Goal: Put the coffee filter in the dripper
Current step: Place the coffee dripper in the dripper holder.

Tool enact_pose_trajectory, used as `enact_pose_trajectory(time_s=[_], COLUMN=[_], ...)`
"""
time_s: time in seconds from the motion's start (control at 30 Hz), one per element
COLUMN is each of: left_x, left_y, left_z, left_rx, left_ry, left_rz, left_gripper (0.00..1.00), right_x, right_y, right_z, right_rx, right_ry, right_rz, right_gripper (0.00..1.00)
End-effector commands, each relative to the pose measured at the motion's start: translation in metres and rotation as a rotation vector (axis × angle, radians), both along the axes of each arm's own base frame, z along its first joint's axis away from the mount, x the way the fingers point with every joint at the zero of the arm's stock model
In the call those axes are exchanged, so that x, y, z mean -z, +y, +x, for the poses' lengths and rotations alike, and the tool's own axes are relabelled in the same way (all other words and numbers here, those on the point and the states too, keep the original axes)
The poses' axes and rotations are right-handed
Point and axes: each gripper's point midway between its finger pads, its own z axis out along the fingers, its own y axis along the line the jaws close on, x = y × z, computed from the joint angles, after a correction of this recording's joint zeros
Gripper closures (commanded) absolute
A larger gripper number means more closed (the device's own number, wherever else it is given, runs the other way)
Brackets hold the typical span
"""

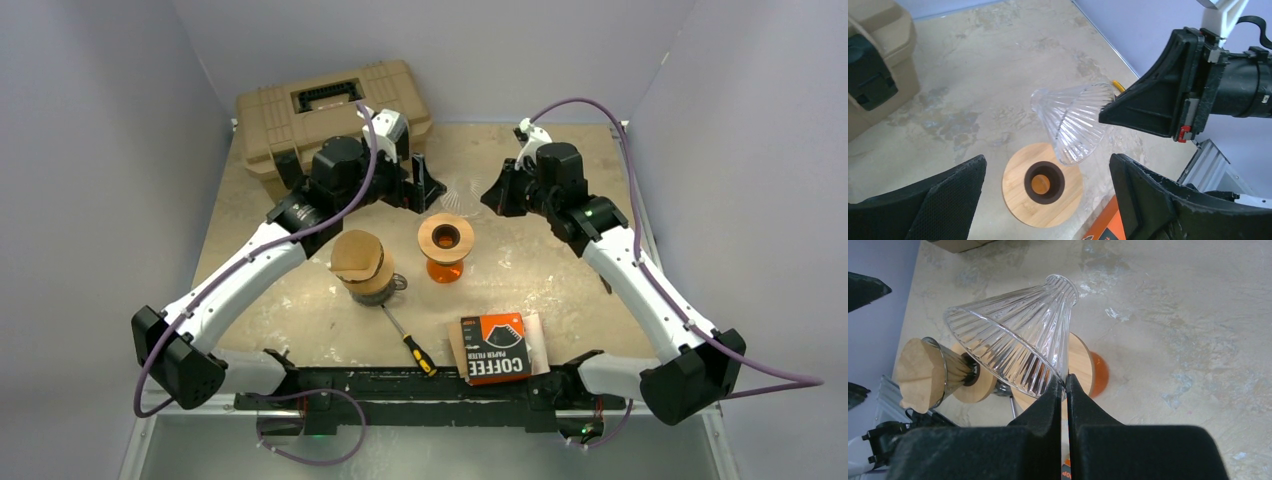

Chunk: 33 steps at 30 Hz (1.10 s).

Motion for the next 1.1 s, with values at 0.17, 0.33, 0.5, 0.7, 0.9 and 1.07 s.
enact_pose_trajectory(time_s=[0.17,0.33,0.5,0.7,0.9,1.07], left_x=[0.0,0.013,0.02,0.018,0.019,0.024], left_y=[-0.022,-0.027,-0.029,-0.031,-0.028,-0.021], left_z=[0.008,0.014,0.021,0.017,0.009,0.001], left_rx=[-0.03,-0.052,-0.076,-0.069,-0.067,-0.093], left_ry=[-0.039,-0.029,-0.027,-0.014,0.045,0.133], left_rz=[0.043,0.089,0.109,0.1,0.105,0.12], left_gripper=[0.23,0.45,0.62,1.0,1.0,1.0], right_x=[-0.043,-0.045,-0.046,-0.046,-0.058,-0.068], right_y=[0.016,0.019,0.021,0.019,0.017,0.012], right_z=[-0.008,-0.01,-0.012,-0.01,-0.007,-0.007], right_rx=[-0.083,-0.105,-0.117,-0.107,-0.09,-0.064], right_ry=[-0.071,-0.065,-0.064,-0.069,-0.107,-0.148], right_rz=[0.092,0.102,0.108,0.099,0.103,0.108], right_gripper=[1.0,1.0,1.0,1.0,0.61,0.35])
